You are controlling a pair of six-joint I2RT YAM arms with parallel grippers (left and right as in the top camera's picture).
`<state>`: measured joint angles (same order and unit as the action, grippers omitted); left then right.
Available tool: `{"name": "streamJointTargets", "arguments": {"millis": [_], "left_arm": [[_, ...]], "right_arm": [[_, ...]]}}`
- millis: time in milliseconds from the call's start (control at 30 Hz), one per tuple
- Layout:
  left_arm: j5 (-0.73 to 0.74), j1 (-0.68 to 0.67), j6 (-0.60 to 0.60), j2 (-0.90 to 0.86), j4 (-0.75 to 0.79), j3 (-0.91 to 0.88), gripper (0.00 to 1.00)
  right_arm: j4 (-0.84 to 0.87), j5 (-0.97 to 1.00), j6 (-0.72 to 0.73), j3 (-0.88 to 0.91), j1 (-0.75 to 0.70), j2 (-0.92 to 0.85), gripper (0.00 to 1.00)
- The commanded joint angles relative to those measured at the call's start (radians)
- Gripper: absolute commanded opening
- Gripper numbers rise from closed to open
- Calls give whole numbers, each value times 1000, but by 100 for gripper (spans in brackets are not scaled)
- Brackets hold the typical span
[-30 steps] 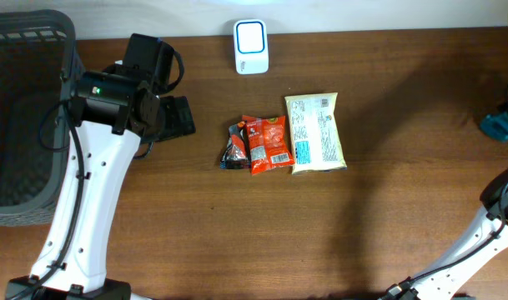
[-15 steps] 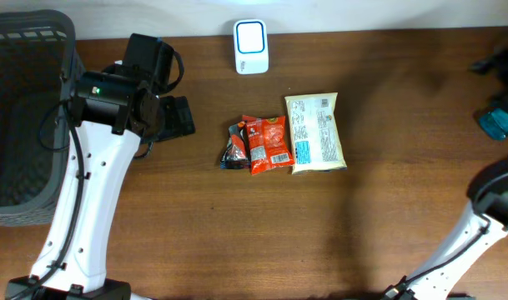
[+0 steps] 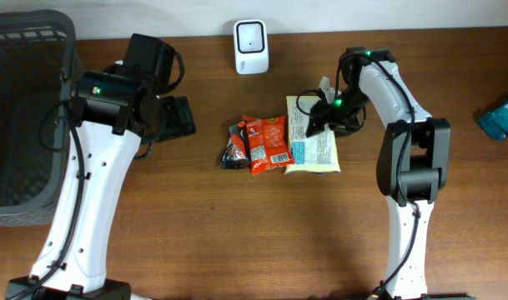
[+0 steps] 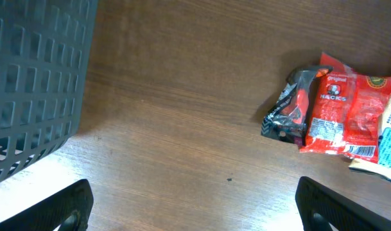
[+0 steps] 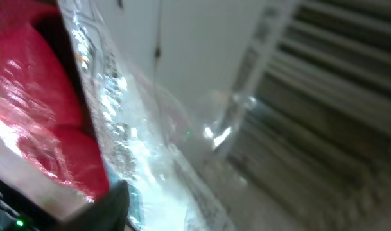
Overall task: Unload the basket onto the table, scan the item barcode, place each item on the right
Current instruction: 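Return the right gripper and grasp the wet-wipes pack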
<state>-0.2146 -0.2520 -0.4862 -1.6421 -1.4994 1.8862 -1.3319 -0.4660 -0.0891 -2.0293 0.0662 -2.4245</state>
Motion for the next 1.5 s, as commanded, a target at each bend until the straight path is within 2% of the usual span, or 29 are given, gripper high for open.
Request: {"name": "streamJointTargets", "arguments": {"millis": [0,67,167,200,267,300,367,400,500,600,667,700,733,767,800,900,967,1067,1167,1267,1300,1333,1367,1400,1467], "left_arm": [[-11,-1,16,4,2,3,99],[-11,-1,16,4,2,3,99],[-11,-1,16,4,2,3,99],[-11,-1,16,4,2,3,99],[-11,-1,16,4,2,3,99],[-11,-1,16,4,2,3,99],[-11,-1,16,4,2,3,99],[-11,-1,16,4,2,3,99],[-11,-1,16,4,2,3,99],[-11,-1,16,4,2,3,99],[-11,-1,16,4,2,3,99],[-11,-1,16,4,2,3,99],[-11,-1,16,4,2,3,99],[-11,-1,16,4,2,3,99],[-11,-1,16,4,2,3,99],[-11,-1,16,4,2,3,99],[-11,-1,16,4,2,3,99],[-11,-1,16,4,2,3,99],[-11,-1,16,4,2,3,99],[-11,-1,16,4,2,3,99],[-11,-1,16,4,2,3,99],[-11,-1,16,4,2,3,99],[-11,-1,16,4,2,3,99],[-11,-1,16,4,2,3,99],[-11,-1,16,4,2,3,99]], "right_arm": [[-2,52,41,-5,-8,14,31],[-34,183,136,-68,-19,28,19],[-187,485,254,-285,-13,62,18],[-270,642,320,-386,2,62,17],[-346,865,430,-466,37,62,17],[-348,925,443,-466,59,62,11],[-331,902,442,-428,91,60,14],[-320,827,436,-396,97,60,24],[-213,532,269,-219,87,60,50],[-83,456,255,-6,39,60,57],[-6,331,171,77,16,60,57],[25,308,171,103,5,60,52],[41,317,172,106,-3,60,23],[45,330,175,95,-11,61,7],[19,360,207,60,-21,62,4],[-107,520,266,-121,-27,62,4],[-216,691,296,-291,-5,62,4],[-343,904,400,-455,43,62,4],[-365,976,415,-480,157,62,4],[-307,976,438,-458,232,60,5],[-315,975,453,-455,233,60,50],[-332,975,489,-455,224,60,63],[-360,967,538,-455,197,60,68],[-367,904,540,-445,143,60,94],[-367,780,539,-421,35,60,99]]}}
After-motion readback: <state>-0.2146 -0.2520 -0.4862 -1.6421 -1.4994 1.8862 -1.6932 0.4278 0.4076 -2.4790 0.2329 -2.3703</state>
